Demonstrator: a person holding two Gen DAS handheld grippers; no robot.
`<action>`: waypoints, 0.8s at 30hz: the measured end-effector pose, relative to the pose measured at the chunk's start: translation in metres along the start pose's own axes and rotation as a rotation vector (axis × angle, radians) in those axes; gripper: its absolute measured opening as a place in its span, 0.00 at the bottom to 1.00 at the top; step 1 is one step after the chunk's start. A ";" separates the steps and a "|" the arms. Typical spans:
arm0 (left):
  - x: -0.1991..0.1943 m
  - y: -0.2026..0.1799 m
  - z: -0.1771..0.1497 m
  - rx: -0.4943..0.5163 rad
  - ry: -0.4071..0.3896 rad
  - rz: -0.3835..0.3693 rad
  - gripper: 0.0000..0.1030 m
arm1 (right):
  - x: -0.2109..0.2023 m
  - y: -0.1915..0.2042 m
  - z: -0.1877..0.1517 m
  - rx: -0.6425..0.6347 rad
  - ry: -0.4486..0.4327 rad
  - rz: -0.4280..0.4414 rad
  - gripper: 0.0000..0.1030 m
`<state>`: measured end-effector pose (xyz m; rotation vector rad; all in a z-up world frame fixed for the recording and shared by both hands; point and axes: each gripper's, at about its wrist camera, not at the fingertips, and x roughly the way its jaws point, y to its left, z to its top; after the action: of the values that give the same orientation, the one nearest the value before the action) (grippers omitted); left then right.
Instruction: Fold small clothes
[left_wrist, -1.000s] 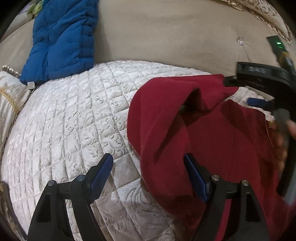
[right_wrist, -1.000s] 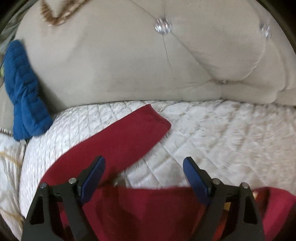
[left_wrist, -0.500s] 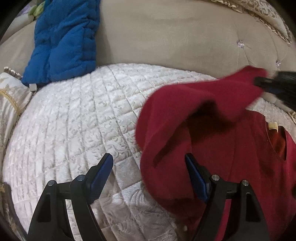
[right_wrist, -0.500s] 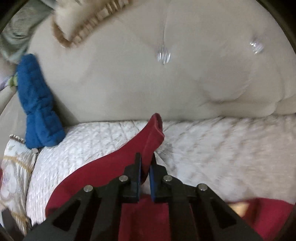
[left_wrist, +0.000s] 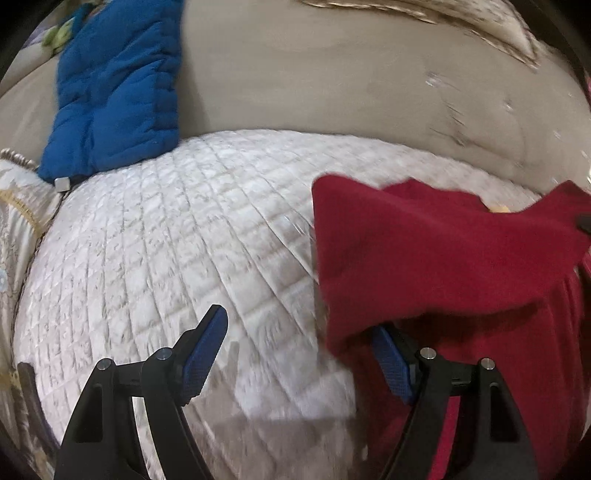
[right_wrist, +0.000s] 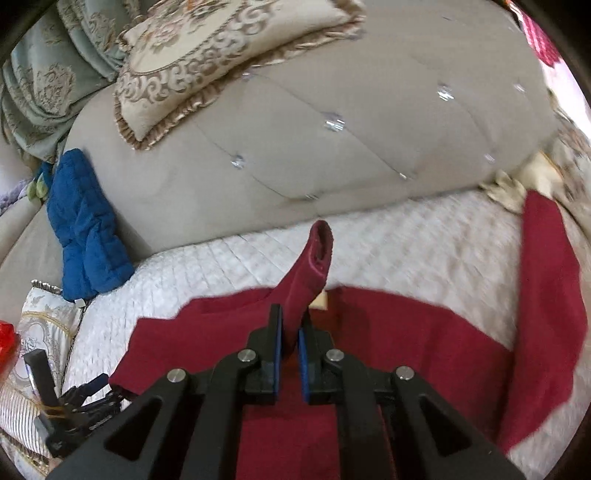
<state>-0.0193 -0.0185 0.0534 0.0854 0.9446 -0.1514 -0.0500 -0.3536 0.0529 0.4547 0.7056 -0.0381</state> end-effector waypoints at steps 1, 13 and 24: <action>-0.007 0.000 -0.004 0.010 0.003 -0.010 0.56 | -0.003 -0.006 -0.006 0.009 0.006 -0.012 0.08; -0.026 0.029 0.002 -0.130 -0.052 0.005 0.56 | -0.033 -0.051 -0.050 0.047 0.025 -0.153 0.09; -0.005 -0.014 0.013 -0.063 -0.042 -0.053 0.56 | -0.072 -0.077 -0.039 0.037 -0.041 -0.293 0.50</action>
<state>-0.0145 -0.0335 0.0648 -0.0014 0.9097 -0.1720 -0.1437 -0.4156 0.0427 0.3813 0.7278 -0.3358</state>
